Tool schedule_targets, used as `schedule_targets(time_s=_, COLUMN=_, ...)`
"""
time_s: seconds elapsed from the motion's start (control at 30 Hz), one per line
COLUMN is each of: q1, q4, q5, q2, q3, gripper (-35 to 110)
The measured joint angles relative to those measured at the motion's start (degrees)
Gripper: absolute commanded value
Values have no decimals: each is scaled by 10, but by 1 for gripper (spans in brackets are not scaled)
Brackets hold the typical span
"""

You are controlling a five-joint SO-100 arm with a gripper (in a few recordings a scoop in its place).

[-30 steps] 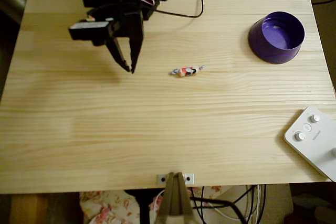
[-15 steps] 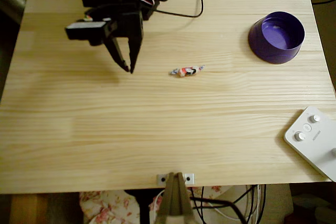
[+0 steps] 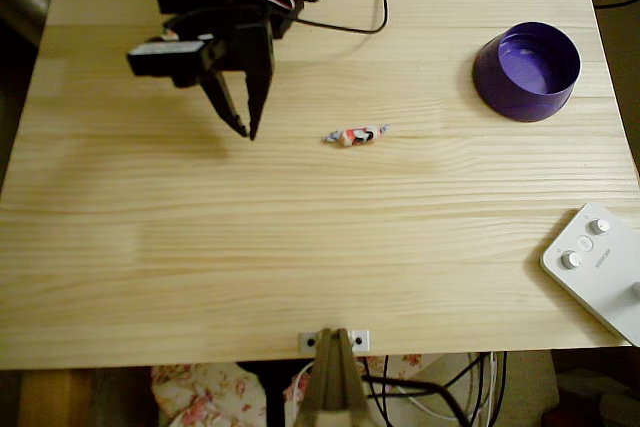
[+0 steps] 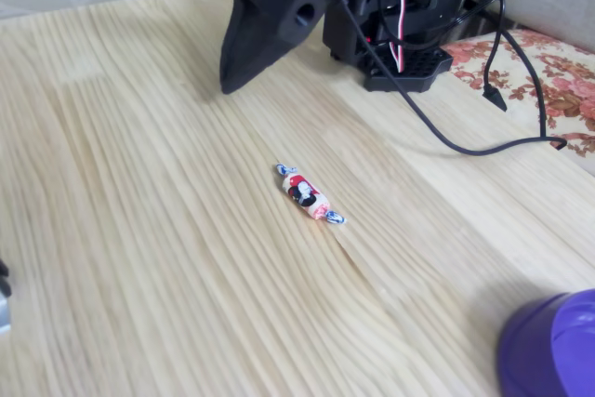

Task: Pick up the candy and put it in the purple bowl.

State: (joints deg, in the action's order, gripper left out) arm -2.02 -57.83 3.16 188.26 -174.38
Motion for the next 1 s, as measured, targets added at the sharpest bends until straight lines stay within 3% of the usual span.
schedule_targets(time_s=0.47, q1=19, q4=18, q5=-32, q2=0, q3=0, gripper=-1)
schedule_targets(time_s=1.0, q1=130, q4=35, q5=-185, q2=-40, q3=83, gripper=-1)
